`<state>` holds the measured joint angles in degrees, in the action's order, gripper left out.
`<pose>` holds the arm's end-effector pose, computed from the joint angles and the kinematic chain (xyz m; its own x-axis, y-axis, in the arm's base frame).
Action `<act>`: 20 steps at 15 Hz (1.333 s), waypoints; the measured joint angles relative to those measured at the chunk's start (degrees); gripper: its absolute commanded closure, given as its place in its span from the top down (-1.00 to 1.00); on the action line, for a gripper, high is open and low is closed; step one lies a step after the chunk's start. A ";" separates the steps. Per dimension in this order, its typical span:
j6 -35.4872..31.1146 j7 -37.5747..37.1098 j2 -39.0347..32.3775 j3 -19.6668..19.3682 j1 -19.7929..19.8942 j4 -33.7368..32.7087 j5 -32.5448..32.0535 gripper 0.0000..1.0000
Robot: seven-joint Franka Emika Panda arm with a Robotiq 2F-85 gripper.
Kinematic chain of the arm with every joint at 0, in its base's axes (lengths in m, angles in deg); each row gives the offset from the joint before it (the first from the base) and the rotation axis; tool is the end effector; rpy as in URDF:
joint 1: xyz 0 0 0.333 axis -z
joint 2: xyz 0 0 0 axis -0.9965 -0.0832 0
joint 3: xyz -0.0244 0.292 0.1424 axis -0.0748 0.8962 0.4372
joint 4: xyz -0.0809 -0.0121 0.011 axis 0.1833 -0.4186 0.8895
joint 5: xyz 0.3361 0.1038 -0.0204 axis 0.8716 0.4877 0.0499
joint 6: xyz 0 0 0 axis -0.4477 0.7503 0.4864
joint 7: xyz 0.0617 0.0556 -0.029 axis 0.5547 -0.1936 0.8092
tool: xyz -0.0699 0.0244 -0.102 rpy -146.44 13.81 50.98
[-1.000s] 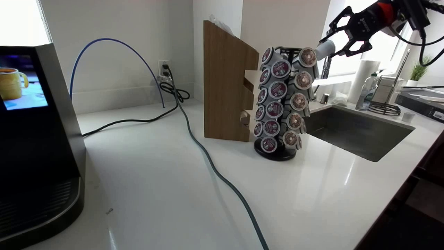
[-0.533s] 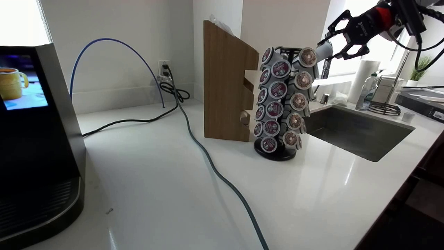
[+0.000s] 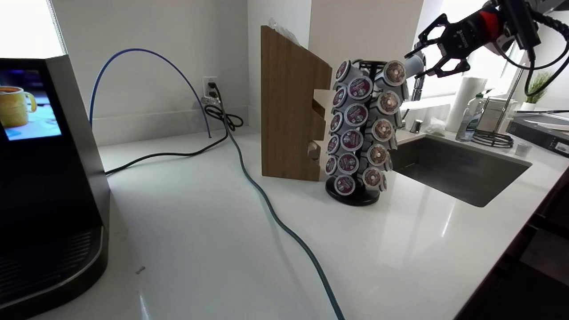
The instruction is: Remove the container from the top of the rack and put inside a slot in the rack
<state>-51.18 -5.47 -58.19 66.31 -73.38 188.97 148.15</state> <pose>0.4703 -0.1707 0.4950 0.6796 -0.7174 -0.1534 -0.5067 -0.3078 -0.8053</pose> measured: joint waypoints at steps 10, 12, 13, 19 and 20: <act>-0.05 0.98 -0.18 0.81 -0.05 1.00 2.49 -0.43; -0.05 0.99 -0.34 0.92 -0.08 1.13 2.80 -0.43; -0.05 1.01 -0.44 0.95 -0.11 1.20 2.97 -0.43; -0.05 1.12 -1.18 1.67 -0.18 1.28 4.35 -0.27; -0.05 1.16 -1.28 1.88 -0.20 1.28 4.55 0.40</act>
<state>-51.23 -4.31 -59.46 68.19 -73.58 190.26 152.70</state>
